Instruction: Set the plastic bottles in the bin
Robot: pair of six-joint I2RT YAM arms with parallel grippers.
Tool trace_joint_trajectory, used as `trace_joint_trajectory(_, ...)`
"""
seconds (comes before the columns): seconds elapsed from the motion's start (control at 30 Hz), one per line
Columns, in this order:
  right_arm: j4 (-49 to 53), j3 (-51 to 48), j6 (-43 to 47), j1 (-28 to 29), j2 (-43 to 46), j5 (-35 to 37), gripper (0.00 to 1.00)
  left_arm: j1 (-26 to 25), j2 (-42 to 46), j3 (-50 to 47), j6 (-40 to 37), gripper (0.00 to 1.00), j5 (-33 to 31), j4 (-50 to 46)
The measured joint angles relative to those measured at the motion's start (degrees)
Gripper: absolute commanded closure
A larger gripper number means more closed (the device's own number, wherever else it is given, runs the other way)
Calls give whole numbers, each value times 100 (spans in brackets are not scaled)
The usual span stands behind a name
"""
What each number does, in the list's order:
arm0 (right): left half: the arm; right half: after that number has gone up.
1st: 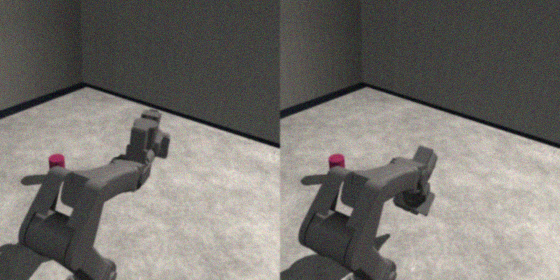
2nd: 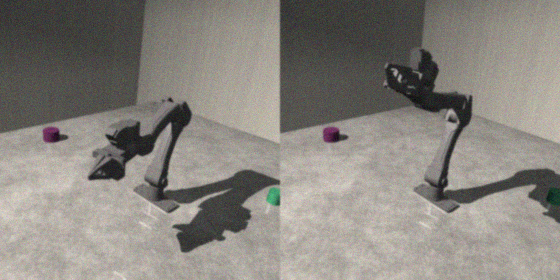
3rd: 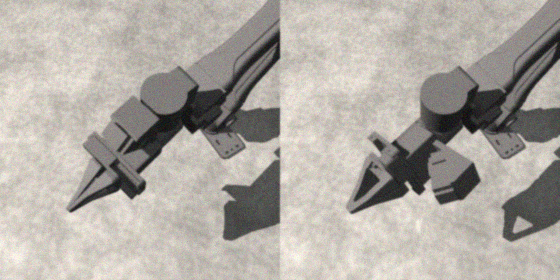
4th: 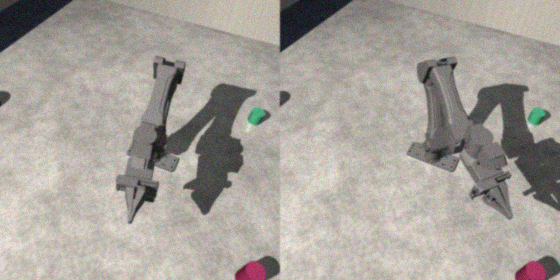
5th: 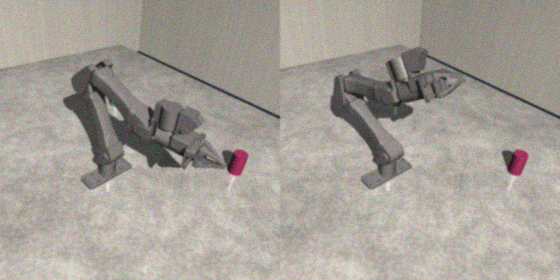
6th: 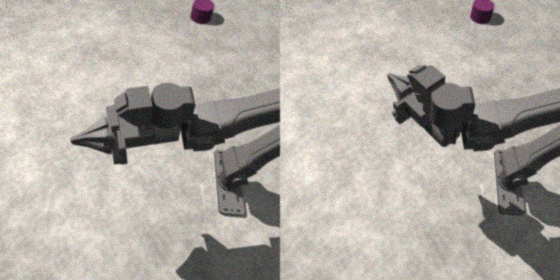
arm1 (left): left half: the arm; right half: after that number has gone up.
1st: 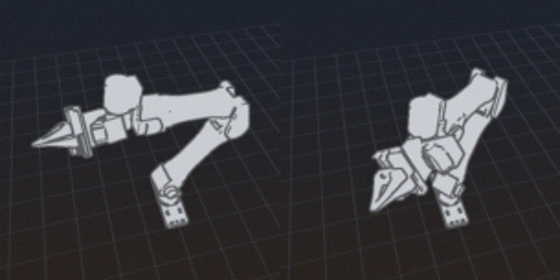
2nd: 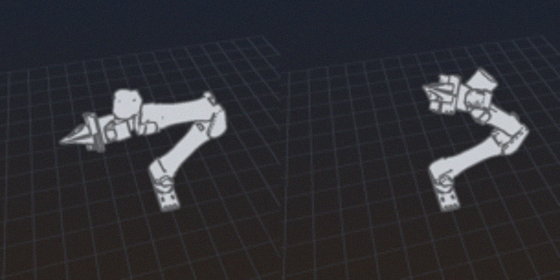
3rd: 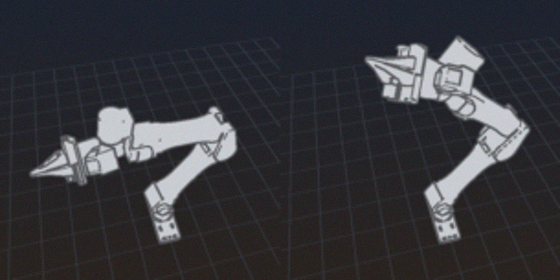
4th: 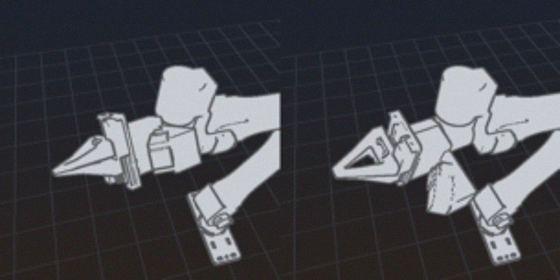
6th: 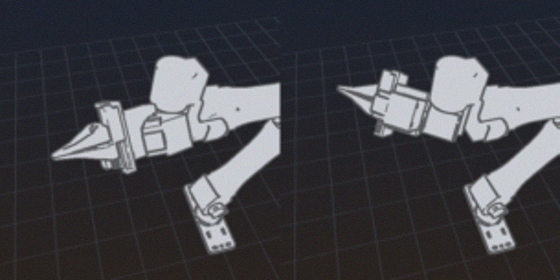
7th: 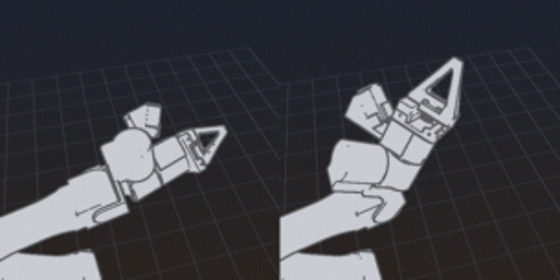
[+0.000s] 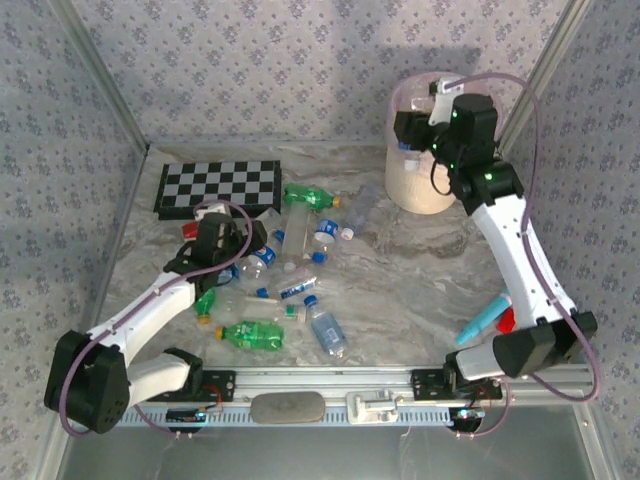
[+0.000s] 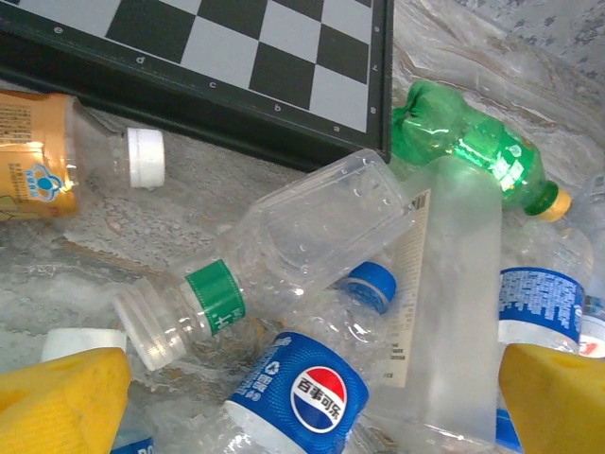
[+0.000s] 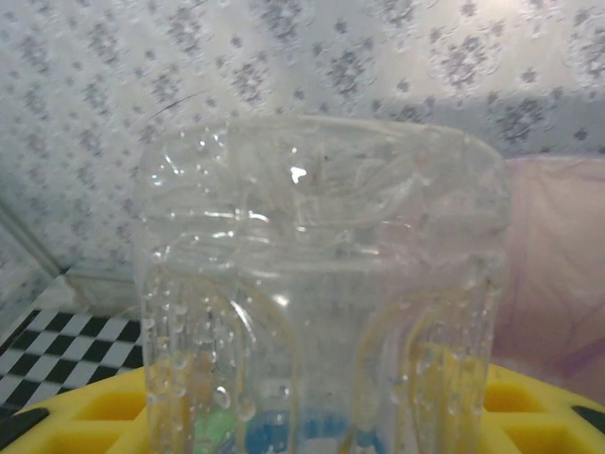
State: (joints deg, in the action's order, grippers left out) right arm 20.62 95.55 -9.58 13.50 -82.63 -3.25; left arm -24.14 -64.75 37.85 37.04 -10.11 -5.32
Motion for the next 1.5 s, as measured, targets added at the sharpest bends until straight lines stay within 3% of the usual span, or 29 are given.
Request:
trace_joint_trajectory(0.4, -4, 1956, -61, -706, -2052, 520, 59, 0, 63, -243, -210, 0, -151, 170)
trace_joint_trajectory(0.73, 498, 2131, -376, -914, -3032, 859, 52, 0, 57, -245, -476, 0, -151, 199)
trace_joint_trajectory(0.87, 632, 2135, -505, -907, -3182, 868, 42, 0, -33, -142, -577, 0, -149, 181)
trace_joint_trajectory(1.07, 769, 2229, -625, -909, -3279, 866, 3, 0, -179, 111, -592, 0, -129, 181)
trace_joint_trajectory(1.1, 793, 2269, -634, -907, -3279, 866, 0, 0, -179, 111, -592, 0, -129, 186)
trace_joint_trajectory(1.5, 920, 2310, -533, -481, -2728, 1019, 0, 20, -20, 111, -599, 0, -286, -227)
